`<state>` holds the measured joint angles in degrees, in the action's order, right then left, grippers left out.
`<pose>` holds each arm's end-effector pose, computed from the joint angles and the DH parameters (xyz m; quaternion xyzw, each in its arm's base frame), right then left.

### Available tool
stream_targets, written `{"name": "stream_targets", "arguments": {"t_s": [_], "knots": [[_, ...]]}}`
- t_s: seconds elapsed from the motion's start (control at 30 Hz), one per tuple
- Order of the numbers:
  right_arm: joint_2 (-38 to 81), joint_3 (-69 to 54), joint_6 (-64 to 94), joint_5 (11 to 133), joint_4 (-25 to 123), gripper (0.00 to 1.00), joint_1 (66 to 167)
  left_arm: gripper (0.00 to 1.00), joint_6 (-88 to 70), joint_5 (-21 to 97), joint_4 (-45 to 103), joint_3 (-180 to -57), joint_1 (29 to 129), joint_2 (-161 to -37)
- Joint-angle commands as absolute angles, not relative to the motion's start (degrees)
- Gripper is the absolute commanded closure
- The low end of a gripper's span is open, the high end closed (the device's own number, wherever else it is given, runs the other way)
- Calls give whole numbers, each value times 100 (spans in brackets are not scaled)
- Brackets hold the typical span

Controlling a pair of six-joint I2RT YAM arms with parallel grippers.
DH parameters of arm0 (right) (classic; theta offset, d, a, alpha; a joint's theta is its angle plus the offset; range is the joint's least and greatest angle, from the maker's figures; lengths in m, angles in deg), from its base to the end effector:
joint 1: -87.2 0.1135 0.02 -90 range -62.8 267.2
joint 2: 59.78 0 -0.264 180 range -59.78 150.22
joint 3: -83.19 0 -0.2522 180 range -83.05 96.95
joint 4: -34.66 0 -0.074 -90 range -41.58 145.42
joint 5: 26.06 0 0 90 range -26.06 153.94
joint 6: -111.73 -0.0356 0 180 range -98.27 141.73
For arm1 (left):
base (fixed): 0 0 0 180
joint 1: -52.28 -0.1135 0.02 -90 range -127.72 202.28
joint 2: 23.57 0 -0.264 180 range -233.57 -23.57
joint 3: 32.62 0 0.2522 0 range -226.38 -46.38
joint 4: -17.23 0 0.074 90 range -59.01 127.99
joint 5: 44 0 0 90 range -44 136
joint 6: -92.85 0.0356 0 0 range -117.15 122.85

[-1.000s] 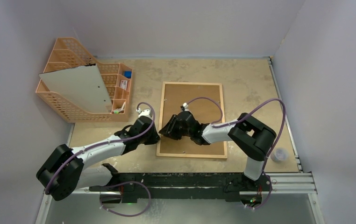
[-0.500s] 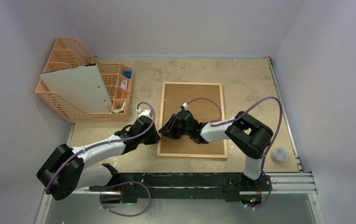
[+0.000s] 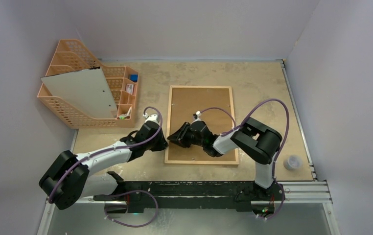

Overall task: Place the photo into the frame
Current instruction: Install the photo frame at the center of the board.

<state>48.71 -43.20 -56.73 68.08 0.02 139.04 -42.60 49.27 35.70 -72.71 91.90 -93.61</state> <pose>0.2152 0.2780 0.1197 0.1686 0.8026 0.5310 0.2133 0.1716 -0.1394 0.1538 -0.0576 0.9328 -0.2202 0.2795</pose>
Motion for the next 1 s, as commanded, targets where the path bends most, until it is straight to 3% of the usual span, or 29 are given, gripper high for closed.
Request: {"name": "stream_targets", "arguments": {"t_s": [0.0,0.5,0.63,0.77,0.97], "knots": [[5139,-4336,-5527,6291,-663,69,13949,100,-4285,4464,3626,-6928,9280,-9811],[4731,-4772,-4892,6146,-2674,74,13806,100,-4104,4774,3875,-6995,9280,-9960],[4567,-4624,-4982,5969,-1652,74,13792,100,-4075,4836,3946,-7061,9281,-9952],[4411,-4435,-5080,5768,-249,66,13792,100,-4108,4849,3896,-7083,9285,-9951],[4303,-4392,-5170,5750,364,63,13789,100,-4127,4857,3848,-7095,9280,-9959]]}}
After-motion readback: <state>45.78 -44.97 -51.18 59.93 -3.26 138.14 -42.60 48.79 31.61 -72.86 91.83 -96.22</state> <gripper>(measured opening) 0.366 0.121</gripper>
